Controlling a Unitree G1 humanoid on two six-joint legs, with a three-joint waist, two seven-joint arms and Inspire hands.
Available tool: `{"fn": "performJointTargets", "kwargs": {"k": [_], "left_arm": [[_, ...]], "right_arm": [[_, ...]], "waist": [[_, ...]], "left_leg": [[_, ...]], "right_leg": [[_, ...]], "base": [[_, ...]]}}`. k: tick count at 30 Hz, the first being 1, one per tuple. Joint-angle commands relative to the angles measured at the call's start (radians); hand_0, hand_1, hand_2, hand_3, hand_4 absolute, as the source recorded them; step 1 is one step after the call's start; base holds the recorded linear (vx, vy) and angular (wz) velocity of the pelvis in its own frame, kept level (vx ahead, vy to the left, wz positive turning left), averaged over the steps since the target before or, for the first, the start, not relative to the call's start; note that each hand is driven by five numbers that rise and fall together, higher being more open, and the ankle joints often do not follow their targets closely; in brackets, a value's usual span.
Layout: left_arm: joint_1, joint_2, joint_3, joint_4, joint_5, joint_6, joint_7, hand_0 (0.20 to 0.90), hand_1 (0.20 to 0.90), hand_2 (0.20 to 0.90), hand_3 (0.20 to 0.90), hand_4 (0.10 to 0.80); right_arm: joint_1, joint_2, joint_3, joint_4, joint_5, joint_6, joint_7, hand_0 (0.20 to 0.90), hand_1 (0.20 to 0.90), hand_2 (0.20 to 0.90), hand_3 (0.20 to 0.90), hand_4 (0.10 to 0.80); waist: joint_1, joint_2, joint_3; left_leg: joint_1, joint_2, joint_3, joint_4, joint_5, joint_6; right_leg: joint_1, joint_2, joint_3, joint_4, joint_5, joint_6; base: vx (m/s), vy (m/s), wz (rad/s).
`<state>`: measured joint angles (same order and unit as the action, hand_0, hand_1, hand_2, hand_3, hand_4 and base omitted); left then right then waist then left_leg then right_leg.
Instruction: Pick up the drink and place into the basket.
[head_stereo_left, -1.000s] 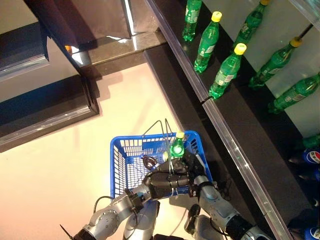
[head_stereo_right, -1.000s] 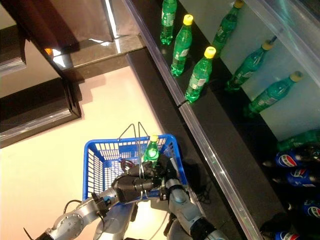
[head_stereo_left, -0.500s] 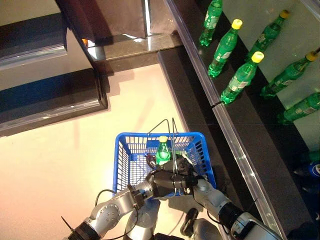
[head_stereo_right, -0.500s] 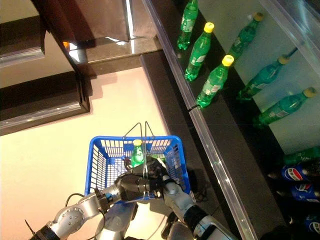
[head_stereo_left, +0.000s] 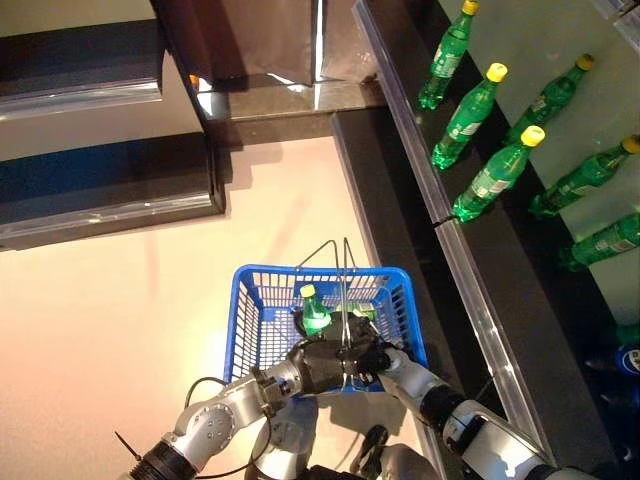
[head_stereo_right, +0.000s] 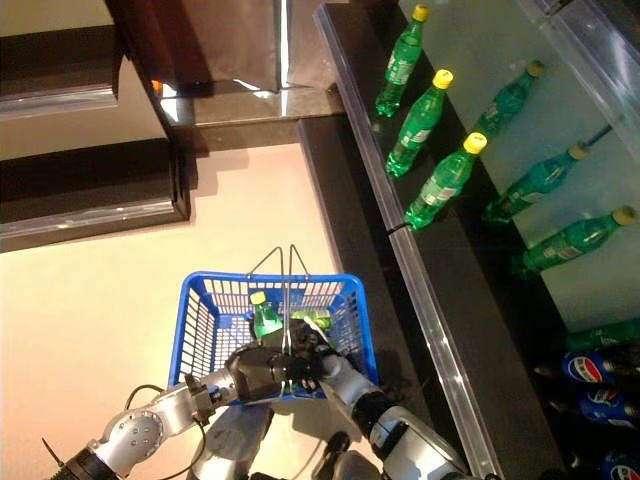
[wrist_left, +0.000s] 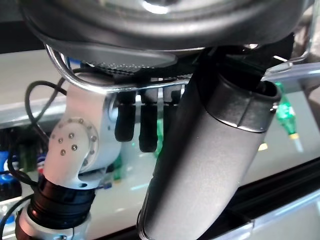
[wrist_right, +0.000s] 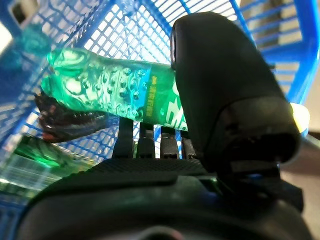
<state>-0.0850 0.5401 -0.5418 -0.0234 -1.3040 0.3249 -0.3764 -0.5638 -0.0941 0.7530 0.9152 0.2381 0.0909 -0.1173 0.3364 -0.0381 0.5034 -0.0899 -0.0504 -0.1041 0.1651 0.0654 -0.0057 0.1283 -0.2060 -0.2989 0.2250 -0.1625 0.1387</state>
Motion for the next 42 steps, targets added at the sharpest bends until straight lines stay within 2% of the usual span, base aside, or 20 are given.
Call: {"fn": "performJointTargets", "kwargs": {"k": [1,11,19,20,21,42], "left_arm": [[-0.099,-0.254,-0.145,-0.443,-0.145,-0.010,-0.223,0.300,0.300,0.300,0.200,0.100],[-0.075,-0.281,-0.160,-0.431,-0.125,0.039,-0.219,0.300,0.300,0.300,0.200,0.100],[-0.060,-0.280,-0.168,-0.422,-0.117,0.052,-0.225,0.300,0.300,0.300,0.200,0.100],[-0.058,-0.280,-0.166,-0.422,-0.117,0.056,-0.224,0.300,0.300,0.300,0.200,0.100],[-0.056,-0.281,-0.166,-0.424,-0.119,0.059,-0.222,0.300,0.300,0.300,0.200,0.100],[-0.002,-0.279,-0.141,-0.419,-0.133,0.091,-0.202,0.300,0.300,0.300,0.200,0.100]], "right_arm": [[-0.083,0.135,0.113,0.101,-0.188,0.027,-0.031,0.300,0.300,0.300,0.200,0.100],[-0.083,0.168,0.162,0.188,-0.359,0.090,0.024,0.300,0.300,0.300,0.200,0.100],[-0.060,0.183,0.175,0.224,-0.323,0.059,0.042,0.314,0.314,0.314,0.216,0.116],[-0.057,0.184,0.174,0.226,-0.317,0.054,0.040,0.587,0.587,0.587,0.535,0.435],[-0.055,0.184,0.172,0.229,-0.306,0.047,0.037,0.900,0.900,0.900,0.900,0.800],[0.018,0.181,0.135,0.241,-0.194,-0.032,-0.005,0.900,0.900,0.900,0.900,0.800]], "waist": [[0.010,0.002,-0.159],[0.035,-0.007,-0.170],[0.045,-0.009,-0.181],[0.046,-0.010,-0.183],[0.047,-0.011,-0.185],[0.046,-0.022,-0.238]], "left_leg": [[-0.016,0.039,-0.039,0.137,-0.111,-0.033],[-0.005,0.052,-0.047,0.133,-0.111,-0.033],[0.006,0.058,-0.050,0.122,-0.108,-0.034],[0.008,0.059,-0.050,0.121,-0.107,-0.034],[0.010,0.060,-0.051,0.120,-0.107,-0.034],[0.072,0.088,-0.038,0.090,-0.100,-0.037]], "right_leg": [[-0.110,-0.049,0.028,-0.077,0.286,0.098],[-0.094,-0.047,0.018,-0.086,0.293,0.106],[-0.081,-0.044,0.014,-0.096,0.297,0.110],[-0.078,-0.043,0.014,-0.097,0.297,0.110],[-0.076,-0.043,0.014,-0.098,0.297,0.110],[-0.041,-0.029,0.019,-0.108,0.301,0.115]], "base": [[0.069,-0.032,0.13],[0.045,-0.032,0.06],[0.019,-0.001,0.00],[0.037,-0.006,0.01],[0.041,-0.010,0.01],[0.039,0.001,0.01]]}}
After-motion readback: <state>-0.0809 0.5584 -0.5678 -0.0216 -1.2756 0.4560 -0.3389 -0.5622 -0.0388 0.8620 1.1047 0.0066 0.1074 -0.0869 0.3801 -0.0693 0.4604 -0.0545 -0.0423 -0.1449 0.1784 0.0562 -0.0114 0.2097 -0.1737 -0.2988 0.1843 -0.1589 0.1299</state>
